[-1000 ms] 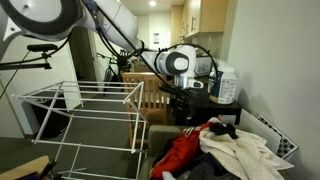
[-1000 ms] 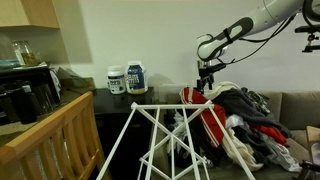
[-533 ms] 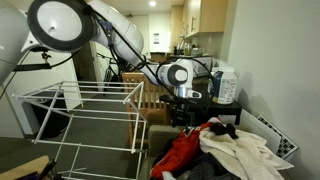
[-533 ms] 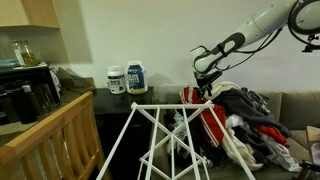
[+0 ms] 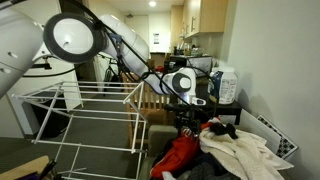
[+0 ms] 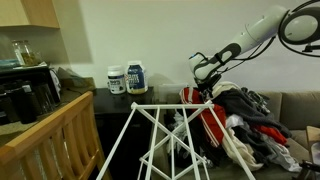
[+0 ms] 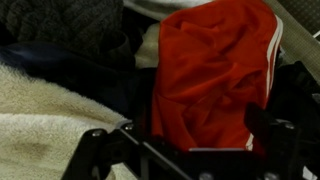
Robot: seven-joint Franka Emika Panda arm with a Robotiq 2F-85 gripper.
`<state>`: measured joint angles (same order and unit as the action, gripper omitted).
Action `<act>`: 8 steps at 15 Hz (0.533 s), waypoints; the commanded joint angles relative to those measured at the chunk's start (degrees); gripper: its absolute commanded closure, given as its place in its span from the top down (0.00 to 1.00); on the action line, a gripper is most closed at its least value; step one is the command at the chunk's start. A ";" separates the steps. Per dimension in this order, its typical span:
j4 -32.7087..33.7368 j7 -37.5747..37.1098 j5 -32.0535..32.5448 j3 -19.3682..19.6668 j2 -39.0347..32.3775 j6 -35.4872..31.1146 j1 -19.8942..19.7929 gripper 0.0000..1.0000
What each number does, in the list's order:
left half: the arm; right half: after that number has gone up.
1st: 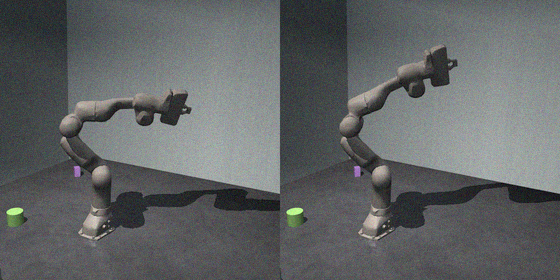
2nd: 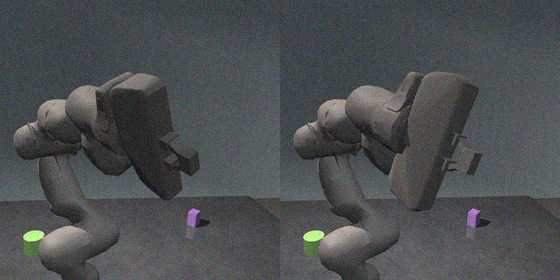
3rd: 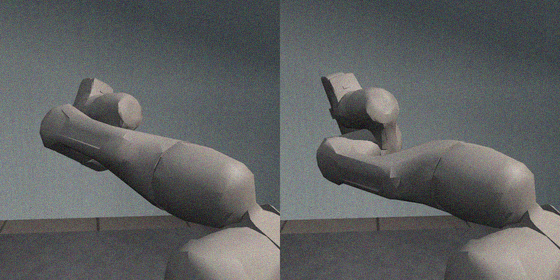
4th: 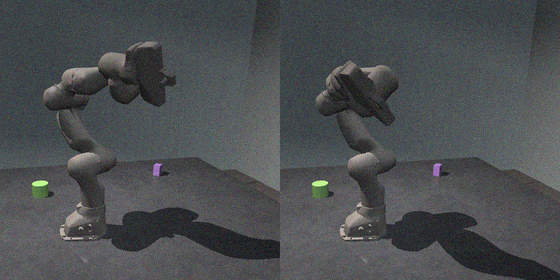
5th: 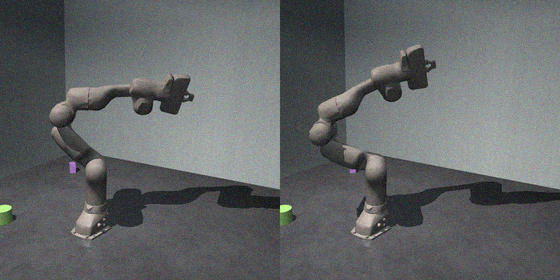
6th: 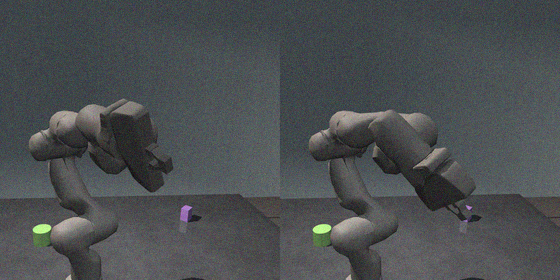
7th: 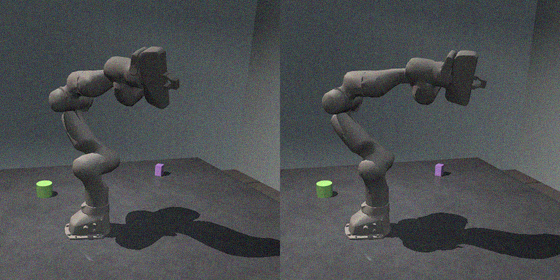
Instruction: Put the red short on the cloth hanger
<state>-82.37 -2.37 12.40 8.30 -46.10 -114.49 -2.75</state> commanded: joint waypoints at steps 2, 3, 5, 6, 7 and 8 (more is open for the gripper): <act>3.53 4.15 1.85 -0.34 -2.50 0.17 -0.84 1.00; 4.04 4.85 1.91 -0.44 -2.87 -0.12 -0.94 1.00; 4.54 6.35 1.57 -0.79 -3.17 -0.91 -1.30 0.97; 4.51 7.28 1.32 -1.04 -2.93 -1.31 -1.54 0.73; 4.59 8.32 0.95 -1.36 -2.65 -1.51 -1.87 0.72; 4.52 9.44 0.74 -1.66 -2.09 -2.05 -2.20 0.68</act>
<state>-78.48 2.58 12.91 8.10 -48.80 -115.05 -3.10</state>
